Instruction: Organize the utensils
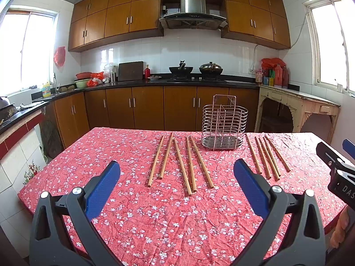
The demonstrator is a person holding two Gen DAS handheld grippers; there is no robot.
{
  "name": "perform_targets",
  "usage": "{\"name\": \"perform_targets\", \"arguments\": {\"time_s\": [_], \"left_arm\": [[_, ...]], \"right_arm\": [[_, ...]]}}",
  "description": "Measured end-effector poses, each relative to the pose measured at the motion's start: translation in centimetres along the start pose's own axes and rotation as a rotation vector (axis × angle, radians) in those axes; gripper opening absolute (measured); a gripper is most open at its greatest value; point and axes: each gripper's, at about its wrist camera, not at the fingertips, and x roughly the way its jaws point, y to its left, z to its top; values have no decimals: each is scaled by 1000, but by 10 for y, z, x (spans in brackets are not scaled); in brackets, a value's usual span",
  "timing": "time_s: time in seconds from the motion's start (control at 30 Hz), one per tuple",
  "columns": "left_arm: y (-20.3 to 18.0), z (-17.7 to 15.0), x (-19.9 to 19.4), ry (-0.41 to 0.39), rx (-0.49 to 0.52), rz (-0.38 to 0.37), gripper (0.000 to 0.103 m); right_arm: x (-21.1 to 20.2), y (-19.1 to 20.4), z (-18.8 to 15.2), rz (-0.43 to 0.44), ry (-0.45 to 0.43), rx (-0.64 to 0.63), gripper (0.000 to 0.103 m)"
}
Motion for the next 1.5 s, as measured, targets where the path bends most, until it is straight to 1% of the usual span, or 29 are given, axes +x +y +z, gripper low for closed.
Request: {"name": "perform_targets", "arguments": {"time_s": [0.23, 0.4, 0.87, 0.9, 1.33, 1.37, 1.5], "left_arm": [[1, 6, -2, 0, 0, -1, 101], [-1, 2, 0, 2, -2, 1, 101], [2, 10, -1, 5, -2, 1, 101], [-3, 3, -2, 3, -2, 1, 101], [-3, 4, -2, 3, -2, 0, 101], [-3, 4, -2, 3, -1, 1, 101], [-3, 4, -2, 3, -1, 1, 101]], "right_arm": [[0, 0, 0, 2, 0, 1, 99], [0, 0, 0, 1, 0, 2, 99], [-1, -2, 0, 2, 1, 3, 99], [-2, -3, 1, 2, 1, 4, 99], [-1, 0, -1, 4, 4, 5, 99], [9, 0, -7, 4, 5, 7, 99], [9, -1, -7, 4, 6, 8, 99]]}}
